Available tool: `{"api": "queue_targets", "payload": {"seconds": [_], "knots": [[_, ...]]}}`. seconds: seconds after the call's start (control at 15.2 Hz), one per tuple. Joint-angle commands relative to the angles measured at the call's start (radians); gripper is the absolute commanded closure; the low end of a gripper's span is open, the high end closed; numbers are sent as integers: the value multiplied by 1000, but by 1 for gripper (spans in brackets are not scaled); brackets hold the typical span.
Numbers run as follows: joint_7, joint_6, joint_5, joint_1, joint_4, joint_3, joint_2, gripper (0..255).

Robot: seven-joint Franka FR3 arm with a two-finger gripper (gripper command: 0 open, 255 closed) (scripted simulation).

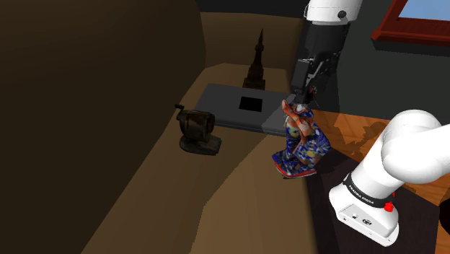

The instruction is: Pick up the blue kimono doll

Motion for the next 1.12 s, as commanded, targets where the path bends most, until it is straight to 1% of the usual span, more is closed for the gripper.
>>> {"api": "queue_targets", "payload": {"seconds": [0.0,0.13,0.2,0.79,1.06], "knots": [[-3,20,2,1,-26,2,-6,0],[-3,20,2,1,-26,2,-6,0],[-3,20,2,1,-25,2,-5,255],[-3,20,2,1,-26,2,-6,255],[1,-28,-5,-3,37,-6,9,255]]}}
